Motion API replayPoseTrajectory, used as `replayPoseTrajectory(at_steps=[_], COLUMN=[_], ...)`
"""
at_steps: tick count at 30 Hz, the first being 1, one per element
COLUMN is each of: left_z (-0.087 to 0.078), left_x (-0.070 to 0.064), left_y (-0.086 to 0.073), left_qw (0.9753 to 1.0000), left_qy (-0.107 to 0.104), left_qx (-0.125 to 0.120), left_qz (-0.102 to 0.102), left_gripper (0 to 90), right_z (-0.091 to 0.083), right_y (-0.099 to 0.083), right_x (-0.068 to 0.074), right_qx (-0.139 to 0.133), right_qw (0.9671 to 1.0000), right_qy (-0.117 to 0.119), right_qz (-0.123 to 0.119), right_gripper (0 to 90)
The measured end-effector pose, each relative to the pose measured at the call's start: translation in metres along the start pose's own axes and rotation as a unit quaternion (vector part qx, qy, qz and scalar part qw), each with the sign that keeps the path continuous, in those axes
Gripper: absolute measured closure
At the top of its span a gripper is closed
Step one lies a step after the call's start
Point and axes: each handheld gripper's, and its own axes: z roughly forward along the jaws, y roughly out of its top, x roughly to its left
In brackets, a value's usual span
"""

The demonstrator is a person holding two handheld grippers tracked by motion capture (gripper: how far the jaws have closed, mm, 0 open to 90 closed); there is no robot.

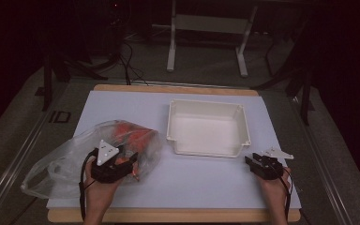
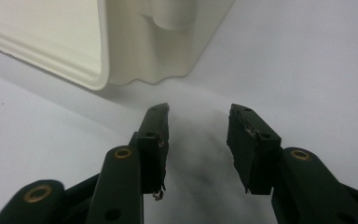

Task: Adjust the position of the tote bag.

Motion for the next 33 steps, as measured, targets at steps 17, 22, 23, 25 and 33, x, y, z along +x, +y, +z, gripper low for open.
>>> replayPoseTrajectory(at_steps=[17,22,23,25,33], left_z=[-0.040,-0.058,-0.061,-0.066,-0.084], left_x=[0.064,0.083,0.085,0.090,0.104], left_y=[-0.011,-0.018,-0.019,-0.022,-0.032], left_qw=[0.9967,0.9942,0.9935,0.9920,0.9836], left_qy=[0.074,0.100,0.106,0.118,0.164], left_qx=[0.028,0.032,0.034,0.039,0.075], left_qz=[-0.018,-0.022,-0.022,-0.024,-0.009], left_gripper=[48.1,52.2,52.2,51.2,40.8], right_z=[-0.001,-0.001,-0.001,-0.001,-0.001], right_y=[0.000,0.000,0.000,0.000,0.000], right_x=[-0.001,-0.001,-0.001,-0.001,-0.001], right_qx=[-0.004,-0.004,-0.004,-0.004,-0.005], right_qw=[1.0000,1.0000,1.0000,1.0000,1.0000], right_qy=[0.004,0.004,0.004,0.004,0.005], right_qz=[0.002,0.003,0.003,0.003,0.002], right_gripper=[57.3,57.0,57.0,56.9,56.9])
